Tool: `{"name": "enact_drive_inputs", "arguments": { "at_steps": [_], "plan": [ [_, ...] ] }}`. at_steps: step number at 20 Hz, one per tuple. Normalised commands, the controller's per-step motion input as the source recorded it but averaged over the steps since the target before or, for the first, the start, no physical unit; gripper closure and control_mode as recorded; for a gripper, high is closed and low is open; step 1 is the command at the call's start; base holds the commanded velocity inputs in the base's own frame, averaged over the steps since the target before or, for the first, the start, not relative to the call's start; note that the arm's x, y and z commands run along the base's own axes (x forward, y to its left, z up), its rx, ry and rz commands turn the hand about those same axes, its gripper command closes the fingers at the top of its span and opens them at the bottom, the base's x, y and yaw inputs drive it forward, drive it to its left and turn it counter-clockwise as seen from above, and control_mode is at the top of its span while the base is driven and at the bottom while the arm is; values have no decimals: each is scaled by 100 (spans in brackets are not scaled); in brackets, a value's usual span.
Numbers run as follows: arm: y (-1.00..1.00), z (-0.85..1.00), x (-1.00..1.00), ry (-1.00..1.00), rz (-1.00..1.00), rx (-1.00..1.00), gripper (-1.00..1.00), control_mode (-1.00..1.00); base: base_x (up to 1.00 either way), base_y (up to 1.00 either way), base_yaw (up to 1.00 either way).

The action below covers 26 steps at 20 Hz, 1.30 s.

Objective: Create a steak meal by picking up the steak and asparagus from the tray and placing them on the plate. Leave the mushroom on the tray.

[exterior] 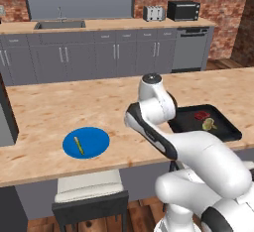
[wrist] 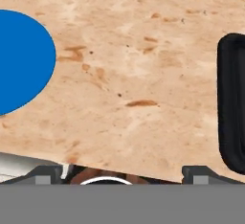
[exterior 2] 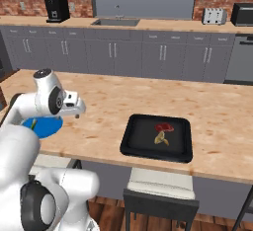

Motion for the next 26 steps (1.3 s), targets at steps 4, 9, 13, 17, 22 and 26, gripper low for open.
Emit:
{"name": "enact_drive_inputs", "arguments": {
  "at_steps": [4, 9, 13, 17, 22, 26],
  "plan": [
    [-100, 20, -3, 0, -9, 0, -100, -100, 0, 0, 0],
    [-100, 28, -3, 0, -5, 0, -100, -100, 0, 0, 0],
    [-100, 22, -4, 0, -6, 0, -100, -100, 0, 0, 0],
    [-100, 11, -9, 0, -5, 0, -100, -100, 0, 0, 0],
    [-100, 3, -2, 0, -5, 0, -100, -100, 0, 0, 0],
    [-90, 0, 0, 0, -3, 0, -100, -100, 0, 0, 0]
  ]
}}
